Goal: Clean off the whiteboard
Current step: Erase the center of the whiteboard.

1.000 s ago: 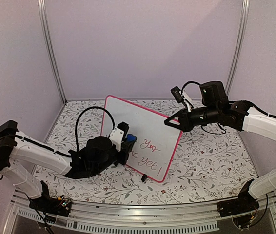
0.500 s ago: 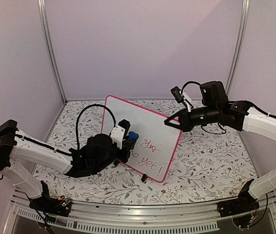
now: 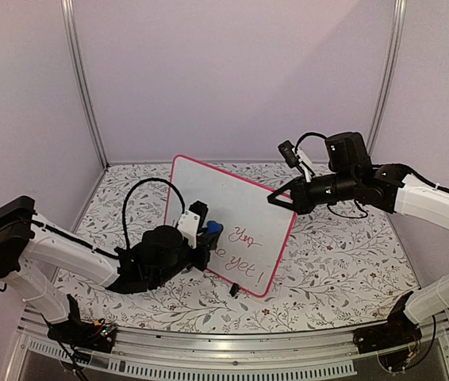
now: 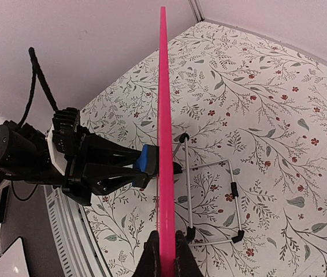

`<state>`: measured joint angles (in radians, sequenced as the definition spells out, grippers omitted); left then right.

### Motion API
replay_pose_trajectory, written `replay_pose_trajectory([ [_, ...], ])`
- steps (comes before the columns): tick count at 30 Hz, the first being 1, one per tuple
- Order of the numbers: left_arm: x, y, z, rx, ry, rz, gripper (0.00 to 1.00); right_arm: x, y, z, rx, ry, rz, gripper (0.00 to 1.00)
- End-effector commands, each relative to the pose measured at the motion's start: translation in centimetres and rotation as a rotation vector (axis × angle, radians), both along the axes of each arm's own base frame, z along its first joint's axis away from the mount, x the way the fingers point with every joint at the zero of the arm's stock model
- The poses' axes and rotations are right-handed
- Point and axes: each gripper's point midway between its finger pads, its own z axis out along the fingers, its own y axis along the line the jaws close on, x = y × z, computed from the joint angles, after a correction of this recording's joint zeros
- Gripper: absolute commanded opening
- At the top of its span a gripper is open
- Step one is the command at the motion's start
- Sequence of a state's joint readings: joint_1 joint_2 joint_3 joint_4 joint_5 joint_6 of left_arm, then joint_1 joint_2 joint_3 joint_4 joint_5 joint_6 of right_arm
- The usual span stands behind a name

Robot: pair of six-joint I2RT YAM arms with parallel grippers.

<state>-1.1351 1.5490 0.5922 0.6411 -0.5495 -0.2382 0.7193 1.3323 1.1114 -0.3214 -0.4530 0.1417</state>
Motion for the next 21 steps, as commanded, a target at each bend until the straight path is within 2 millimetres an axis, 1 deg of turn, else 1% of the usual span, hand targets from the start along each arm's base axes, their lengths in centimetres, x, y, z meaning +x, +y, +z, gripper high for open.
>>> replay_pose_trajectory([
  [1, -0.7, 1.1, -4.0, 0.088, 0.069, 0.012, 0.10, -1.7, 0.5, -1.9, -0.044, 0.032, 0.081, 0.00],
  [10, -1.2, 1.5, -5.5, 0.120, 0.092, 0.025, 0.10, -1.7, 0.4, -1.9, -0.047, 0.032, 0.080, 0.00],
  [21, -2.2, 2.1, -6.1, 0.119, 0.112, 0.021, 0.10, -1.7, 0.4, -2.0, -0.047, 0.035, 0.080, 0.00],
])
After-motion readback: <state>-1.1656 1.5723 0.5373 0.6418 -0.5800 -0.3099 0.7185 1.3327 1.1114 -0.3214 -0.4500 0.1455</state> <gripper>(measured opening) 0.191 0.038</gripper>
